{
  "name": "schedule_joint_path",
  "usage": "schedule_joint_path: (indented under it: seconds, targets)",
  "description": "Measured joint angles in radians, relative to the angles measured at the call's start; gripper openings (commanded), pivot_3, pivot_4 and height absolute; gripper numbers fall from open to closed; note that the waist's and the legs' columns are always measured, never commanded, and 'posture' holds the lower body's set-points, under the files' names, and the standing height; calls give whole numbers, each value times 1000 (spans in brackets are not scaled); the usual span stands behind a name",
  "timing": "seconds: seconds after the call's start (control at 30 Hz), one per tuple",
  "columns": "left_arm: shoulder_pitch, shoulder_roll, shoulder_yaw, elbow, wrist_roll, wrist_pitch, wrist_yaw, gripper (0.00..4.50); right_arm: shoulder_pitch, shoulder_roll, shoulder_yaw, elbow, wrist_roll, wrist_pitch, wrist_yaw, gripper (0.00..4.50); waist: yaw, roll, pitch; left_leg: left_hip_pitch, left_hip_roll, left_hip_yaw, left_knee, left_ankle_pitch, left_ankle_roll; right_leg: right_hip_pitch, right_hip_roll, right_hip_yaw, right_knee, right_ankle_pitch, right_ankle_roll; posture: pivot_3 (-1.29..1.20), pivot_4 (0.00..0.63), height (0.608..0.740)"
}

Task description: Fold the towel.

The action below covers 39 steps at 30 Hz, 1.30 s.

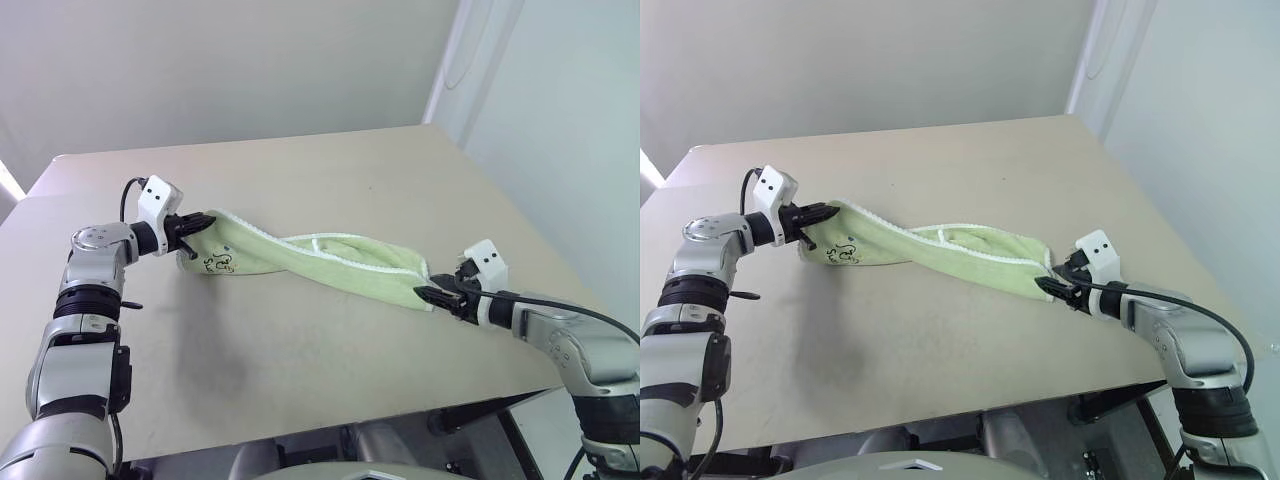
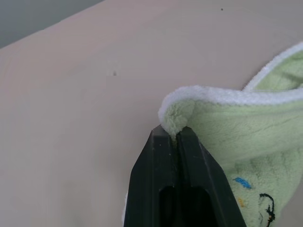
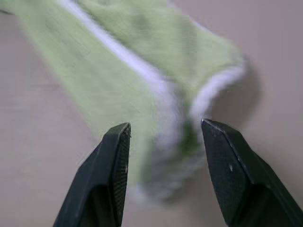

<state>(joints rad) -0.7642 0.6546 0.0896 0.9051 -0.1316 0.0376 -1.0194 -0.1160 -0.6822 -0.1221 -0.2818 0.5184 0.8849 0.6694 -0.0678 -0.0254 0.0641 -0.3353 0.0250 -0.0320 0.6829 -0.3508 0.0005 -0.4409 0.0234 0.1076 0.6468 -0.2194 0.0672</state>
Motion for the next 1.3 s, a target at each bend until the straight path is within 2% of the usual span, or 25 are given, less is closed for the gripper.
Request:
schedule_joint_path:
  seconds: [0.2, 0.53, 0.67, 0.8, 1.07, 1.17, 1.3]
  targets:
    - [6, 0, 0, -4, 3, -1, 7, 0, 30, -4, -21, -60, 66, 43, 29, 2464, -1, 0, 0, 1, 0, 0, 0, 0, 0, 0, 0, 0, 0, 0, 0, 0, 0, 712]
    - [15, -6, -7, -4, 21, -7, 23, 0, -31, 9, 45, 42, -23, 14, -29, 2464, 0, 0, 0, 0, 0, 0, 0, 0, 0, 0, 0, 0, 0, 0, 0, 0, 0, 712]
    - [16, -6, -7, -4, 21, -7, 21, 0, -33, 13, 49, 46, -26, -1, -29, 1576, -1, 0, 0, 0, 0, 0, 0, 0, 0, 0, 0, 0, 0, 0, 0, 0, 0, 712]
    - [23, -3, 0, -5, 18, -4, 17, 0, -42, 32, 48, 46, -26, -22, -34, 135, -2, 0, 0, 1, 0, 0, 0, 0, 0, 0, 0, 0, 1, 0, 0, 0, 0, 712]
    - [22, 10, 32, -13, -25, 42, 1, 0, -127, 68, -20, 55, -11, -60, -58, 59, -2, 0, 0, 0, 0, 0, 0, 0, 0, 0, 0, 0, 1, 1, 0, 0, 0, 712]
    - [-35, 7, 45, 26, -28, 42, 73, 0, -245, 95, -56, 118, -14, -97, -106, 59, -1, 0, 0, 0, 0, 0, 1, 0, -1, 0, 0, 0, 1, 2, -2, 0, 0, 712]
    - [-192, -15, 52, 147, -8, 6, 230, 0, -439, 130, -56, 294, -87, -210, -185, 59, 0, 0, 0, 1, 0, 0, 1, 1, -1, 1, 0, 0, 0, 4, -2, 0, 0, 712]
